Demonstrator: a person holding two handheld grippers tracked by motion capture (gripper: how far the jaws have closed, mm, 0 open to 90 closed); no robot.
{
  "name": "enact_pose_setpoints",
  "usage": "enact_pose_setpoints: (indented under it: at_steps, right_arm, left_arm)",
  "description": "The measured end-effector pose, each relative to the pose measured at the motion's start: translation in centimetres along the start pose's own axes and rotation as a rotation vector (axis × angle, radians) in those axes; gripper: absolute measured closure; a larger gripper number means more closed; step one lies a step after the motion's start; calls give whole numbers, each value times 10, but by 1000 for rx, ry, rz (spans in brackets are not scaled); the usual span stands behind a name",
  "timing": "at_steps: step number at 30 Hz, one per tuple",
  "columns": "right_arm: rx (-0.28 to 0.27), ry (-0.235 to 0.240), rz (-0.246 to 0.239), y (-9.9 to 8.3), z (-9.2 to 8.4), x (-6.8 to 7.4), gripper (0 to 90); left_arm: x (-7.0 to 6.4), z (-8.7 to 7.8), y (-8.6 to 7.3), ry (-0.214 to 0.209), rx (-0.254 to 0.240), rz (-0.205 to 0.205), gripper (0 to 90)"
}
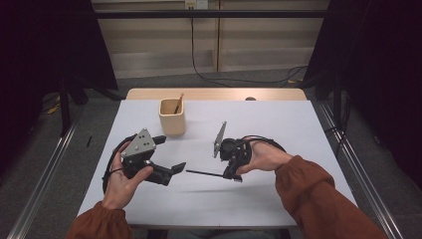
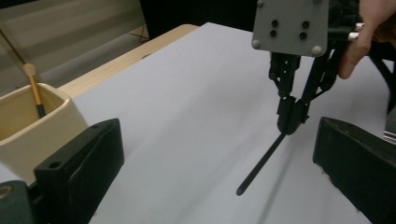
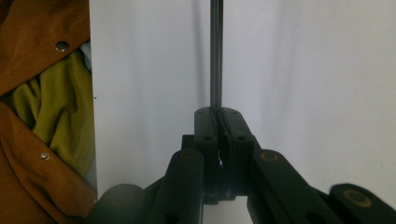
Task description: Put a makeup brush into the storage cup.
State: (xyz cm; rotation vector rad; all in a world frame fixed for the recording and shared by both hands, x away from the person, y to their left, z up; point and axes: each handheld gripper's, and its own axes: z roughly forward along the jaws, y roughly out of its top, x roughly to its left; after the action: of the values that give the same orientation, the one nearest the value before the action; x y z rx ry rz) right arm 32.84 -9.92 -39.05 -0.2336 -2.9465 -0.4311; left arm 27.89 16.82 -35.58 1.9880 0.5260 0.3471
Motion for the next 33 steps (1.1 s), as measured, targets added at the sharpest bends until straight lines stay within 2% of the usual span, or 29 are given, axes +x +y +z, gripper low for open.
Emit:
enact_pose_setpoints:
  at_steps: [8, 13, 15, 17, 20, 21, 24, 25, 27, 28, 29, 33]
  right_arm:
    - [28, 6, -42, 8, -5, 4, 858]
    - [55, 28, -34, 7, -2, 0, 858]
    - [56, 28, -39, 7, -2, 0, 858]
    - [60, 33, -46, 8, -3, 0, 858]
    - [74, 31, -52, 10, -4, 0, 858]
    - [79, 31, -68, 11, -4, 0, 858]
    - [87, 17, -49, 14, -7, -1, 858]
    - [89, 15, -61, 14, -8, -1, 858]
    - [90, 16, -57, 15, -9, -2, 858]
    - [94, 16, -53, 16, -9, -3, 858]
    - [93, 13, -47, 16, -9, -4, 858]
    - [102, 20, -63, 18, -6, -3, 858]
  left_arm:
    - [-4, 11, 2, -72, 64, 27, 27]
    - [-2, 18, 1, -100, 117, 43, 30]
    - [0, 21, 1, -120, 135, 7, 26]
    - [1, 23, 0, -132, 153, -6, 29]
    - [1, 26, 0, -137, 180, 14, 32]
    - [1, 27, 0, -139, 189, 21, 34]
    - [1, 31, 0, -144, 224, 55, 37]
    - [2, 32, 1, -148, 236, 68, 37]
    - [4, 35, 1, -172, 253, 72, 46]
    - [5, 37, 1, -168, 261, 65, 48]
    - [7, 39, 2, -164, 276, 75, 49]
    - [8, 44, 1, -176, 308, 85, 59]
